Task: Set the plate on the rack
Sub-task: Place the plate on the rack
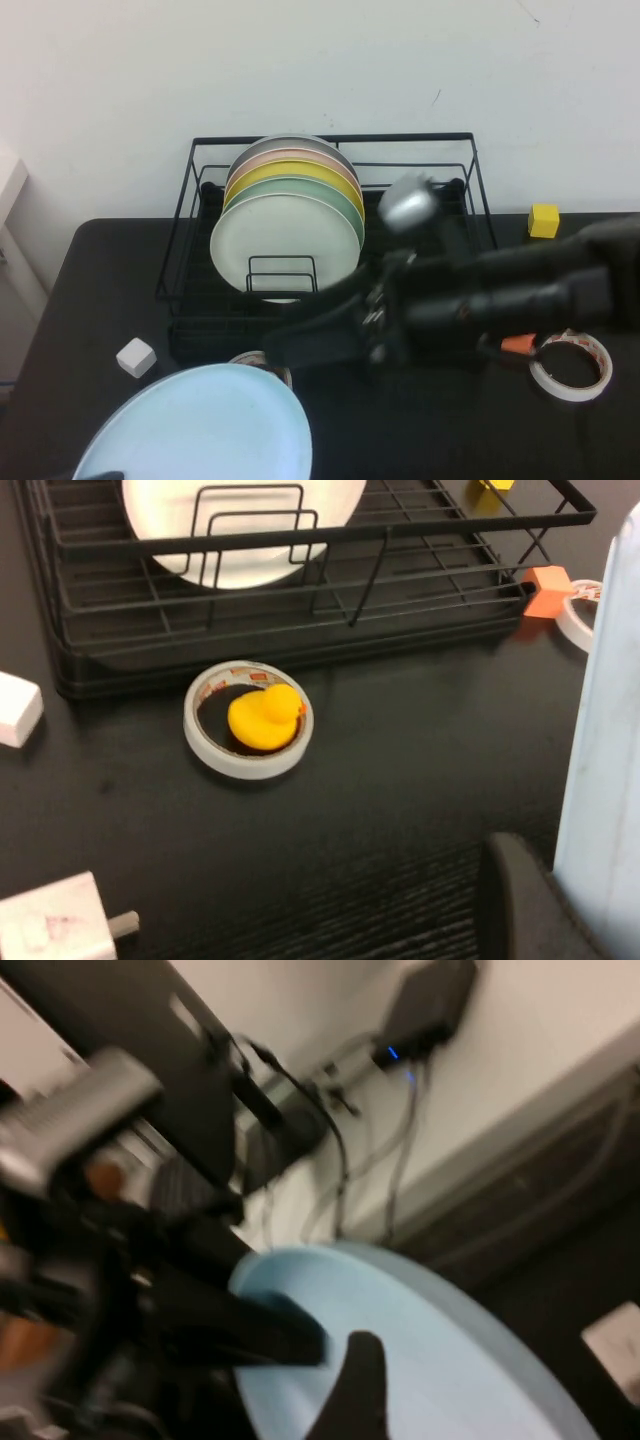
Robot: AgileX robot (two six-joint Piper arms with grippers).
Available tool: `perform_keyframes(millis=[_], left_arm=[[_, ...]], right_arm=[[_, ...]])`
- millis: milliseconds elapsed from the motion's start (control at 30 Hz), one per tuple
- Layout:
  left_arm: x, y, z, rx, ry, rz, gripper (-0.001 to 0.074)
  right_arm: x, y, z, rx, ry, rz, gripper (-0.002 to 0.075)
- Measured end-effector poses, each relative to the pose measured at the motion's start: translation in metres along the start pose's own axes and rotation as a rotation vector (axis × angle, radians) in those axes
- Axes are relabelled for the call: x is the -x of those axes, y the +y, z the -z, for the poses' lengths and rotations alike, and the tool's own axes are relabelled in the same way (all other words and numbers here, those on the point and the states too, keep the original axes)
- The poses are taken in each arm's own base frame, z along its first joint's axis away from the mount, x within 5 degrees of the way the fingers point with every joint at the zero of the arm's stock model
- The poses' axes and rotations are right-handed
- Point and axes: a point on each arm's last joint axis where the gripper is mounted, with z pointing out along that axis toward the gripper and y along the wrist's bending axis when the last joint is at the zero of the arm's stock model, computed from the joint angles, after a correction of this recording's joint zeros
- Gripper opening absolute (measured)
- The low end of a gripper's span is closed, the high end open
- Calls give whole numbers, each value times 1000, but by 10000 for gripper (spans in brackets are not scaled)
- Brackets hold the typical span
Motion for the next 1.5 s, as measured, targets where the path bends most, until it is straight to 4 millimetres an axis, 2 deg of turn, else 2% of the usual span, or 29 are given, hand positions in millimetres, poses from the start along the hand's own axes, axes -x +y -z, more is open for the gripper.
perform_keyframes(millis=[133,200,267,333,400,467,533,633,700,867,967,1067,1200,1333,1500], left_arm=[[1,1,0,14,-15,-13,91],[1,2,0,16,-18,-12,91],[1,3,-1,23,-24,-16,91],[1,4,-2,38,-41,-44,91],[6,7,-1,74,-94,-88,91],[14,12,0,128,-181,-102,91],[26,18,2,200,-287,-96,91],[44,24,6,300,-378,-198,91],[57,25,7,341,-392,-289,91],[86,23,8,367,-394,-401,91],[96,25,2,371,-372,-414,91],[104,28,-8,370,-322,-466,91],[121,29,-24,356,-268,-568,91],[143,27,-48,328,-228,-656,91],[166,27,-87,341,-225,-691,91]], right_arm=[[14,-2,20,85,-55,-29,638],[17,-6,30,95,-75,-45,594],[18,-11,40,79,-67,-50,504],[14,-16,47,57,-12,-33,377],[4,-20,51,40,94,6,192],[-5,-21,53,32,200,45,90],[-14,-23,55,20,300,84,41],[-25,-35,60,-98,439,172,15],[-32,-51,64,-248,489,256,9],[-44,-87,78,-688,394,394,6],[-52,-99,85,-818,394,480,5],[-66,-106,80,-774,442,538,5],[-84,-113,63,-600,415,536,5],[-105,-123,54,-526,438,492,5],[-125,-129,56,-536,510,453,5]])
